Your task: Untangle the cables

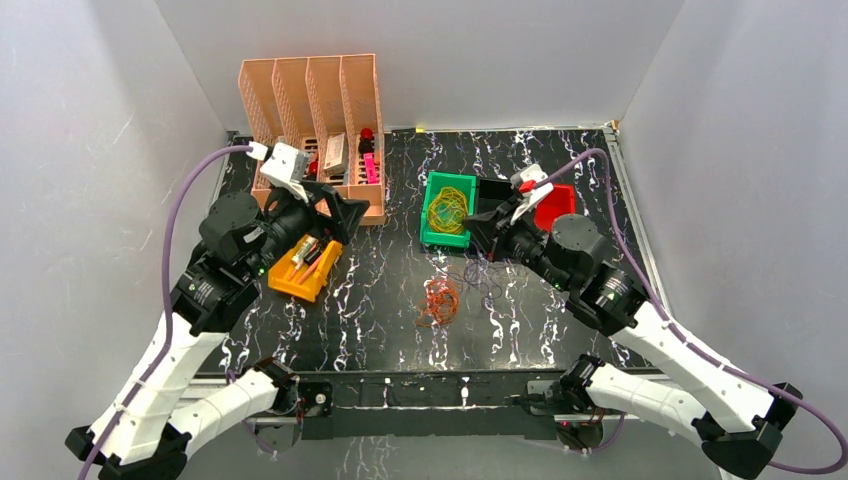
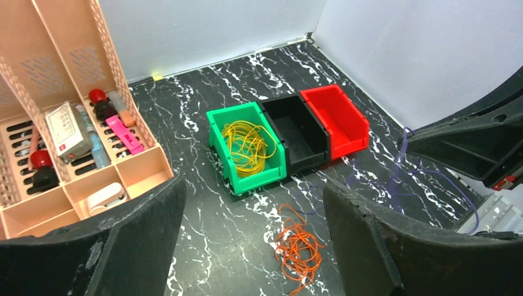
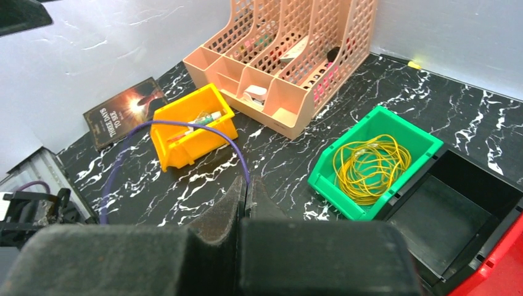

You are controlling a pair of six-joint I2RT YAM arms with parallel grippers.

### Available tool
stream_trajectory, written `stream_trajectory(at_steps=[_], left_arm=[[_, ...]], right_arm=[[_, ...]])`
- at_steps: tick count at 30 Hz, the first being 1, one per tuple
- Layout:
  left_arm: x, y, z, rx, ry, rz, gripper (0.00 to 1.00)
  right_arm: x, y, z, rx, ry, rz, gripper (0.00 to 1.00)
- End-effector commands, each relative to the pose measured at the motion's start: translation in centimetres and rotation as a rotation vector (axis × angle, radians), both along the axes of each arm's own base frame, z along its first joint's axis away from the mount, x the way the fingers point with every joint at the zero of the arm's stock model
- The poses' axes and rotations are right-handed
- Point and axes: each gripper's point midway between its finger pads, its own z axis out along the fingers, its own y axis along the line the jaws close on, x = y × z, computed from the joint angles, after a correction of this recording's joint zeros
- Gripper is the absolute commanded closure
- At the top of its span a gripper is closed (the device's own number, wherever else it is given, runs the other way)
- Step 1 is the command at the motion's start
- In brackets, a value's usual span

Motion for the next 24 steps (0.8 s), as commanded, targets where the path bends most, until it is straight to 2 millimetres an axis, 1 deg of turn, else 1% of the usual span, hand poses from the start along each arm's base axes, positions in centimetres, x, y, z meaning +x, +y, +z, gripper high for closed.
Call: stream_trajectory(at_steps=[1,3,5,6,9,13,14,15,17,21,23,24], left_arm=[[-0.5,-1.3,0.6,-0.067,-0.037,-0.07,0.19],[-0.7,-2.2,0.4,-0.096,-0.038,-0.116,0.18],[-1.4,-3.4,0.2,-0.123,-0.05,-0.194,0.18],[-1.9,-4.0,0.5,-0.145,-0.067,-0.24,0.17],[-2.7,-5.2,0.4,-0.196,-0.107,-0.323,0.15],[-2.4,-6.3,-0.5,-0.238,-0.14,-0.364,0.11],[-2.2,-6.6,-0.8,-0.244,-0.147,-0.373,0.04],[-1.9,-6.8,-0.9,-0.251,-0.153,-0.374,0.02],[-1.5,-7.2,-1.2,-0.269,-0.142,-0.376,0.02],[-1.5,-8.4,-0.7,-0.306,-0.126,-0.432,0.02],[-1.1,-8.7,-0.9,-0.314,-0.111,-0.429,0.02],[-0.9,-8.5,-0.9,-0.318,-0.108,-0.411,0.02]], right_arm=[[-1.1,0.7,3.6,0.06,-0.062,0.076,1.0],[-0.9,0.4,4.3,0.091,-0.067,0.058,1.0],[-0.6,0.1,4.9,0.123,-0.062,0.023,1.0],[-0.4,-0.1,5.3,0.146,-0.054,0.005,1.0],[-0.6,0.2,6.6,0.232,-0.046,0.014,1.0],[-1.8,1.2,9.0,0.37,-0.053,0.097,1.0],[-2.2,1.4,9.8,0.398,-0.063,0.127,1.0],[-2.7,1.7,10.6,0.425,-0.066,0.157,1.0],[-3.1,2.1,11.6,0.46,-0.064,0.19,1.0],[-3.2,2.5,12.6,0.475,-0.06,0.209,1.0],[-3.0,2.5,12.5,0.474,-0.057,0.2,1.0],[-2.5,2.4,12.2,0.465,-0.043,0.175,1.0]])
